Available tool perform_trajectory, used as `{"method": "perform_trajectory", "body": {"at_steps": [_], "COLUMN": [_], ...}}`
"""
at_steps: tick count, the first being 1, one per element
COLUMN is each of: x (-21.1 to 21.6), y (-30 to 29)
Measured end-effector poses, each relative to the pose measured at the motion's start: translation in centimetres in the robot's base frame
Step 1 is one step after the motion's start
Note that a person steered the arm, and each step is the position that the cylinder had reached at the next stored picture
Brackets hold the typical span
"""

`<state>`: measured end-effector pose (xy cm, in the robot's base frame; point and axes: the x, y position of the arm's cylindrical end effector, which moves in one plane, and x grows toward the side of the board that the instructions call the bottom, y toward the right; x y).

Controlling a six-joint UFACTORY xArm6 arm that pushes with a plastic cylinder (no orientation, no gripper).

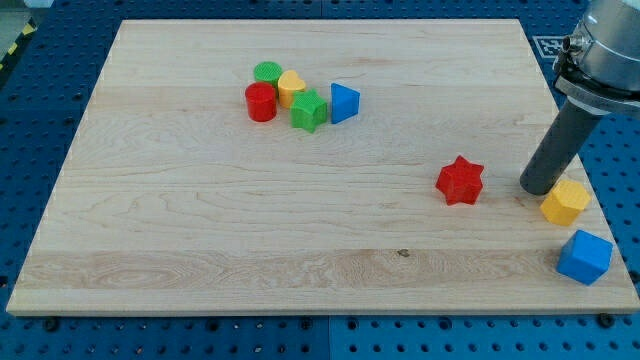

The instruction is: Push yellow hexagon towards blue cube

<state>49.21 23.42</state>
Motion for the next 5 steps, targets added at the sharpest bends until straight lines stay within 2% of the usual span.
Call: {"method": "perform_trajectory", "body": {"at_steps": [1, 4, 5], "x": [0.0, 0.0, 0.4], "y": [3.8, 9.3, 8.5]}}
